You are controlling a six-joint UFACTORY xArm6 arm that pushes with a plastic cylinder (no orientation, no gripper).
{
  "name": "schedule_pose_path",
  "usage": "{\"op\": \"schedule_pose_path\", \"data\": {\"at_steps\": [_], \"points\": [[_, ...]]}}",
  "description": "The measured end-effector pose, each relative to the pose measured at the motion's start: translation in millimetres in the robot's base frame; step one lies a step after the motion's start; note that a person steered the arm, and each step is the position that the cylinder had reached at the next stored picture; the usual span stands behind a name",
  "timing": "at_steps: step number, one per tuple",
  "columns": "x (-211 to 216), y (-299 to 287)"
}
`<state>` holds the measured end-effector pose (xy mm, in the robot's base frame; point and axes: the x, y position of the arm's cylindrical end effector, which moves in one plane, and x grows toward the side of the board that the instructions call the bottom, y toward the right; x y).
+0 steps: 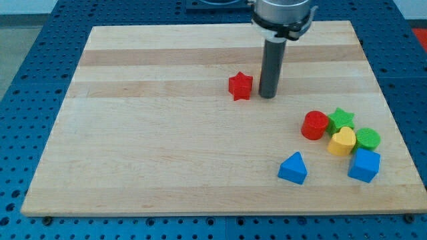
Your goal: Slide the yellow hexagon to the top right side of the red star
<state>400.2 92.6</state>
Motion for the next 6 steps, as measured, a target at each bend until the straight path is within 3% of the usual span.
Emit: {"op": "schedule_pose_path", "data": {"at_steps": [2,3,6], "points": [[-27,39],[-47,25],[-54,7]]}}
